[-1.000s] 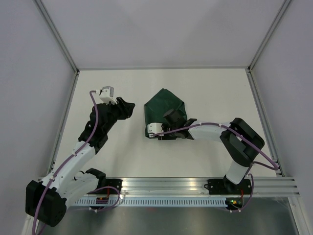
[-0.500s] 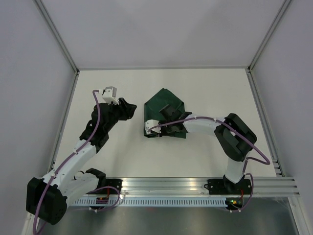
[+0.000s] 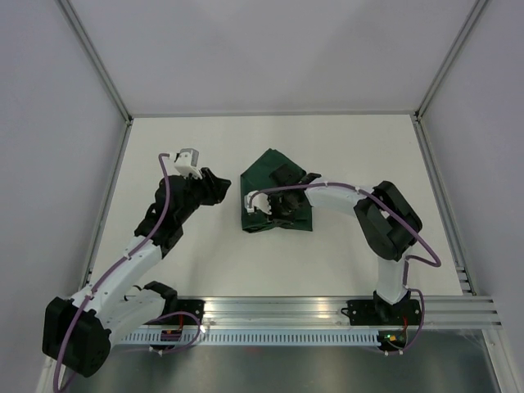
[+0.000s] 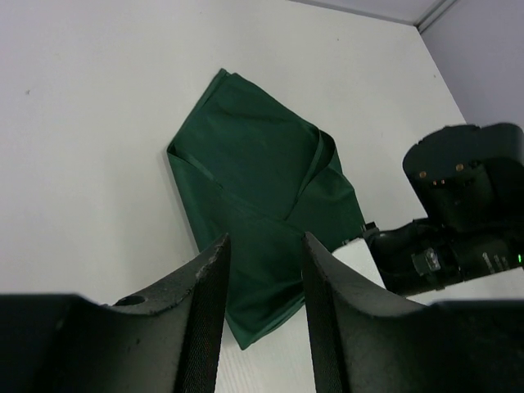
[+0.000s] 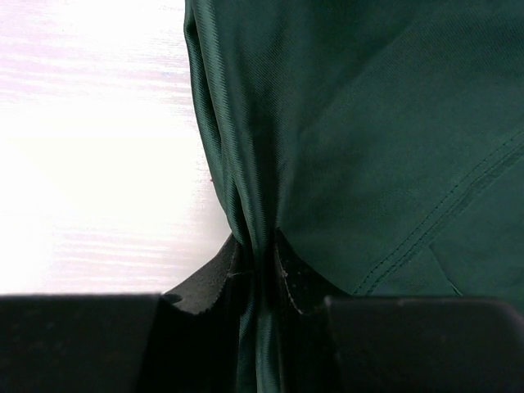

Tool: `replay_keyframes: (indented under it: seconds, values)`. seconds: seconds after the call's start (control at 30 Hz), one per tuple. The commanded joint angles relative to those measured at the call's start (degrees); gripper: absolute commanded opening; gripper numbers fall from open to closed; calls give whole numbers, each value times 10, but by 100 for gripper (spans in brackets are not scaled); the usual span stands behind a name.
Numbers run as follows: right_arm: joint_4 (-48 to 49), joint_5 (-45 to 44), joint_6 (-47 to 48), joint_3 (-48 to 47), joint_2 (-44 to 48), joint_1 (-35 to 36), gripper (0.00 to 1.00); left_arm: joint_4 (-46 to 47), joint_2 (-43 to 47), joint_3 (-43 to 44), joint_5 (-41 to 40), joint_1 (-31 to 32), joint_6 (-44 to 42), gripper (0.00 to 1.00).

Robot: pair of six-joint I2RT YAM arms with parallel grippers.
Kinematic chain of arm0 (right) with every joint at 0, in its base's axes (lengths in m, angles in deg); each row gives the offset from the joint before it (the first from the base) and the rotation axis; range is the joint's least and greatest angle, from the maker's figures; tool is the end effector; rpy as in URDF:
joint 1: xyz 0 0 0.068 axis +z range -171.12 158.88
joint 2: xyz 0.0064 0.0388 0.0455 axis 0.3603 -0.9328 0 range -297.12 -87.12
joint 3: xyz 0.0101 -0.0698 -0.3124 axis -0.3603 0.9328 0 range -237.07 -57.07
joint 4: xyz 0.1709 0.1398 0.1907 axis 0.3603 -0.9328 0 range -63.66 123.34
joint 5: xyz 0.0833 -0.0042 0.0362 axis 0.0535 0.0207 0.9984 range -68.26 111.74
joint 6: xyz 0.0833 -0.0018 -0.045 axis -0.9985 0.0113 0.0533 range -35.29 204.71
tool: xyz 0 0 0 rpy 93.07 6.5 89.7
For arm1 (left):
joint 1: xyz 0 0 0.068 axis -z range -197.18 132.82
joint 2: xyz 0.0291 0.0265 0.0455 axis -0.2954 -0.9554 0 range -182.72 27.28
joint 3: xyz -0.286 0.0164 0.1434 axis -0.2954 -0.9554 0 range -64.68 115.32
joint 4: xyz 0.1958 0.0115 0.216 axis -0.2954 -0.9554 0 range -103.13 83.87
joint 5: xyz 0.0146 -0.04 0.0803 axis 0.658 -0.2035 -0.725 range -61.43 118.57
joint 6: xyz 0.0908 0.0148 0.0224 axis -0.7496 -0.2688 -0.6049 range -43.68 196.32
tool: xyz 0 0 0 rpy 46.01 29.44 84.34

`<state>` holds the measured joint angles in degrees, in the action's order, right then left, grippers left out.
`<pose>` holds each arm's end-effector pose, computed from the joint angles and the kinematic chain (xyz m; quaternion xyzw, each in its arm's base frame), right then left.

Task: Fold the napkin, place the utensils inside, and roll it up
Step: Roll the napkin with the utensil

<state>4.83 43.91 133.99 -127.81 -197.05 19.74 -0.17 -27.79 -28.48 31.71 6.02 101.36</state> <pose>0.3097 0.3106 0.1372 -0.7079 0.6536 0.1743 0.2031 0.2536 -0.1137 0.3016 0.0045 0.7820 -0.2742 0.5598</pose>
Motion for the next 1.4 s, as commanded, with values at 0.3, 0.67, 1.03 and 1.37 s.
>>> replay_keyframes:
  seconds: [0.3,0.67,1.03,1.37]
  values:
    - [-276,151,38,-104,-134,-66,2,56,91,-95,-27,47,-26,43]
    - [-376,184,69,-183,-218,-100,1,100,87,-144,-64,155,-77,42]
    - [-374,180,58,-193,-236,-113,0,122,-56,-99,-193,347,-224,47]
    - [-361,176,47,-193,-238,-122,0,247,-152,-99,-105,386,-389,59]
